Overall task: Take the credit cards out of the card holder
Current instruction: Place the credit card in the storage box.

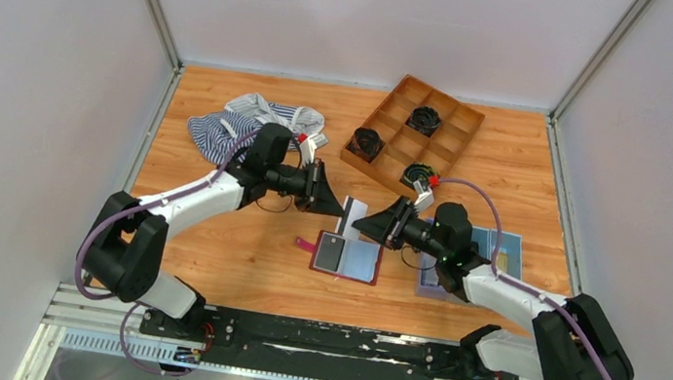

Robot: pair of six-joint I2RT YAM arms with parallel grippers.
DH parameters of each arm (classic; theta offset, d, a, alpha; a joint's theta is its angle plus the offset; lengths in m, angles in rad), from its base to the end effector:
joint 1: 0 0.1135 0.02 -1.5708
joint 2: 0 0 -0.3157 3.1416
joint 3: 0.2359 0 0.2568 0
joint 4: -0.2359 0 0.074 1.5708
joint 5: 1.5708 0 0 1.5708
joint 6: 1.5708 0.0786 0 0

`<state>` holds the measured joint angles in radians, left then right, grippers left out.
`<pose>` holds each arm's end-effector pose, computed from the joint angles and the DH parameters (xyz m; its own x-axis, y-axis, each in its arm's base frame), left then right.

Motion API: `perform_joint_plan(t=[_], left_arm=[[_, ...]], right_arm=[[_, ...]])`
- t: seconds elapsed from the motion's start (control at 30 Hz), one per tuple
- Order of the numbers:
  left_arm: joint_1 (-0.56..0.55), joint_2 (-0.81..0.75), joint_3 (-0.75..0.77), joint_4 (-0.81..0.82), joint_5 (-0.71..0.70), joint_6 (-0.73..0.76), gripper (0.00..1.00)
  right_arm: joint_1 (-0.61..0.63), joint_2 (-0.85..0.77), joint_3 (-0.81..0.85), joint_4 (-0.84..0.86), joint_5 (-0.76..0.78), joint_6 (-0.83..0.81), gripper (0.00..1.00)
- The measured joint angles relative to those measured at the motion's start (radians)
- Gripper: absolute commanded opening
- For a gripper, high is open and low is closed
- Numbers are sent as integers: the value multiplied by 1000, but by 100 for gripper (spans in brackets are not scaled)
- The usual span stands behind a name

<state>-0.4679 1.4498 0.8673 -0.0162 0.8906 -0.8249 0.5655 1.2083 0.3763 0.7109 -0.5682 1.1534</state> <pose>0.2629 -0.2013 0.2701 -0.9707 -0.0270 -0.2388 0.2121 0.3711 -0.9041 0.1967 0.1749 0.2476 -0.8665 0.3627 -0.3430 -0.2727 0.2316 0.9338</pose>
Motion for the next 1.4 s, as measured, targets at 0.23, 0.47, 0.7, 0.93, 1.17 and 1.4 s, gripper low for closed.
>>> perform_joint_plan(t=[0.23,0.47,0.7,0.93,1.17,1.4], left_arm=[[2,0,-3,7,7,-2,0],[5,0,-8,8,3,2,6],[6,1,8,-96,-50,66,39],[6,7,144,-336,-182,214,42],[6,28,222,-471,-283,312,42],[6,58,236,-525,-298,351,42]], right_arm=[[-12,-18,-3,31,-6,29,25],[-16,-6,-1,35,-19,44,0],[-16,-42,91,-159,-8,-39,0],[-16,-180,386,-758,250,-307,0],[-16,-116,720,-1382,708,-541,0],[-16,1,758,-1675,977,-600,0]])
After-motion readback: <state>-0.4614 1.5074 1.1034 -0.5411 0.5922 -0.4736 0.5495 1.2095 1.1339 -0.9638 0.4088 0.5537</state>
